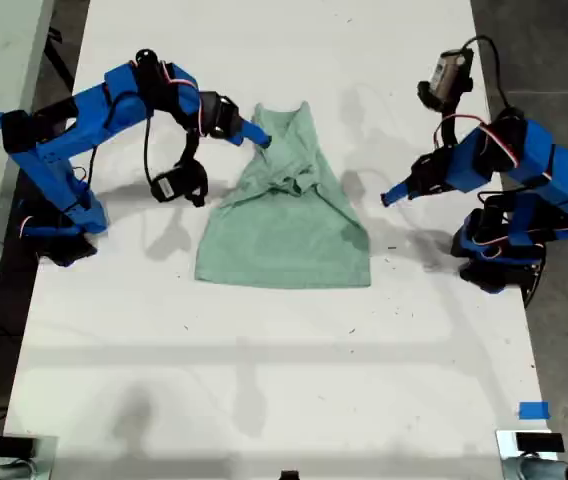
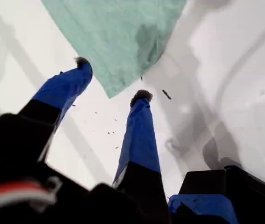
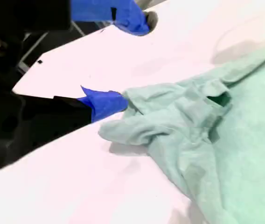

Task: Fold tshirt

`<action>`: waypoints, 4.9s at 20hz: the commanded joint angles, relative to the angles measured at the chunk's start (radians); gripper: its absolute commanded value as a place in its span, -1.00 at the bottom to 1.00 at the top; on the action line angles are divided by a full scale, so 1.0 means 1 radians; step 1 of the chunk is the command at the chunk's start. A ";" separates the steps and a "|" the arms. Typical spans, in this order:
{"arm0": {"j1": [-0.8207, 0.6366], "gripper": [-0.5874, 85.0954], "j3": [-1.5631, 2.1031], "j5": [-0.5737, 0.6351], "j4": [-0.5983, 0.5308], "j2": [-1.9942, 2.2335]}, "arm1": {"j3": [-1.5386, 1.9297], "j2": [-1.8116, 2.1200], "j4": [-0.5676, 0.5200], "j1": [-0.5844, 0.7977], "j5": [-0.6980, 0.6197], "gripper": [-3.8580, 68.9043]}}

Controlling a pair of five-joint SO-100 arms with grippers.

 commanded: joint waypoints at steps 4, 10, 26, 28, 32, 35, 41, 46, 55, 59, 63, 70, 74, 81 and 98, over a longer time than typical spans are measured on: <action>0.213 -0.64 0.500 -0.261 -0.124 0.345 | 0.204 -0.018 -0.236 -0.175 0.066 0.03; 0.345 -0.64 0.489 -0.373 -0.149 0.227 | 0.367 -0.164 -0.390 -0.202 0.104 0.06; 0.322 -0.64 0.489 -0.367 -0.084 0.232 | 0.121 -0.778 -0.534 -0.199 0.235 -0.19; 0.324 -0.64 0.495 -0.370 -0.080 0.232 | 0.086 -0.834 -0.515 -0.193 0.238 -0.26; 0.325 -0.64 0.502 -0.371 -0.080 0.232 | 0.063 -0.854 -0.503 -0.190 0.236 -0.68; 0.325 -0.64 0.502 -0.370 -0.078 0.232 | 0.048 -0.856 -0.454 -0.196 0.252 -0.92; 0.330 -0.64 0.500 -0.367 -0.077 0.229 | -0.080 -0.824 -0.207 -0.253 0.252 -0.94; 0.336 -0.64 0.495 -0.367 -0.077 0.225 | -0.336 -0.819 -0.071 -0.302 0.256 -0.94; 0.339 -0.63 0.482 -0.367 -0.064 0.225 | -0.936 -1.378 -0.204 -0.331 0.328 -0.79; 0.339 -0.55 0.480 -0.367 -0.051 0.229 | -1.112 -1.506 -0.066 -0.336 0.357 -0.10; 0.339 -0.49 0.479 -0.371 -0.046 0.230 | -1.289 -1.394 0.121 -0.328 0.288 -0.01; 0.385 -0.46 0.456 -0.423 0.002 0.229 | -0.887 -0.867 0.138 -0.233 0.215 -0.13; 0.426 -0.46 0.440 -0.531 0.023 0.215 | -0.703 -0.762 0.133 -0.195 0.215 -0.15; 0.459 -0.42 0.178 -0.577 0.044 -0.078 | -0.584 -0.687 0.126 -0.164 0.207 -0.18; 0.417 -0.98 0.141 -0.604 -0.066 -0.318 | -0.434 -0.540 0.094 -0.173 0.252 -0.22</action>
